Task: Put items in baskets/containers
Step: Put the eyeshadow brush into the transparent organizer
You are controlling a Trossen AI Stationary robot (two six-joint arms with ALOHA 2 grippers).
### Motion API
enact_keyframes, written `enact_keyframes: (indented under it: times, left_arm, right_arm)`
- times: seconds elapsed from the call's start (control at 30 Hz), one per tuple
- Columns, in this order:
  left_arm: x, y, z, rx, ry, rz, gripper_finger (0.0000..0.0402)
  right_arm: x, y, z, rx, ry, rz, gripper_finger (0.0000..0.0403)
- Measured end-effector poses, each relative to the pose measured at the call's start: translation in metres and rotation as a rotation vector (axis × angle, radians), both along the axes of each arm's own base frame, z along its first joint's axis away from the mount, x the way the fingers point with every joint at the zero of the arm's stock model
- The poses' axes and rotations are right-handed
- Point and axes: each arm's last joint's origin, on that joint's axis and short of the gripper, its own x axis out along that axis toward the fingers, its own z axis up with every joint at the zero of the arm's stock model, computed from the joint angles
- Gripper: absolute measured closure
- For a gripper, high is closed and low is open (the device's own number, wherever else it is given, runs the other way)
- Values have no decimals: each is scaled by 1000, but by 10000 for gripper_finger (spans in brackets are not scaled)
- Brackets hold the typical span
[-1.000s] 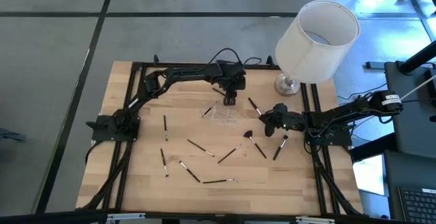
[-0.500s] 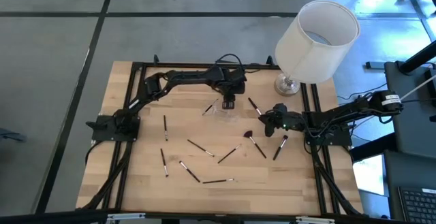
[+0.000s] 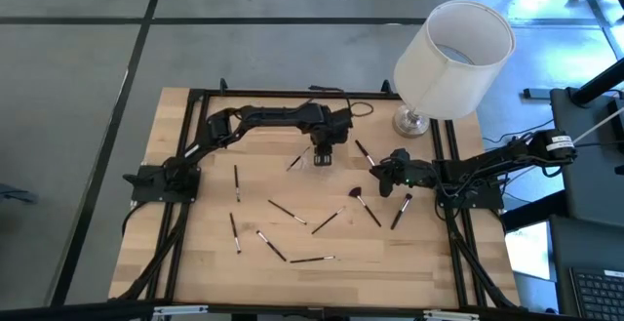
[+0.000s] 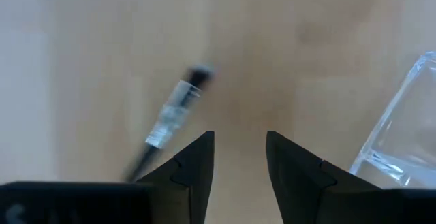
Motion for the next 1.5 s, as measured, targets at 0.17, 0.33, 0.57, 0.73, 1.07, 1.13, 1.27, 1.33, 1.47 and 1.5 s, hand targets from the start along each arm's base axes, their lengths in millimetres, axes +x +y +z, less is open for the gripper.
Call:
enact_keyframes:
  times: [0.17, 0.33, 0.57, 0.73, 1.07, 1.13, 1.27, 1.33, 1.47, 1.5]
  left_arm:
    - [2, -17, 3, -5, 16, -4, 272]
    - [10, -14, 24, 153, -22, -52, 272]
    - [19, 15, 34, 177, -176, 15, 272]
    - [21, 30, 8, 72, -190, 163, 271]
    - [16, 28, -14, 97, -52, 126, 234]
    - [16, 27, -14, 116, -45, 94, 228]
    - [16, 27, -12, 147, -32, 49, 229]
    - [16, 27, -7, 164, -8, 27, 233]
    - [16, 27, 7, 184, 9, -41, 241]
    - [16, 26, 10, 187, 24, -62, 241]
  right_arm:
    - [0, 0, 0, 0, 0, 0, 308]
    - [0, 0, 1, 4, -10, -3, 308]
    - [0, 0, 1, 13, -13, -8, 308]
    - [0, 0, 0, 17, -5, -2, 308]
    - [0, 1, -1, 23, 3, 8, 308]
    - [0, 1, -1, 23, 4, 8, 308]
    - [0, 1, -1, 23, 4, 8, 308]
    - [0, 1, -1, 23, 4, 8, 308]
    - [0, 1, -1, 23, 4, 9, 308]
    - [0, 1, -1, 23, 4, 10, 308]
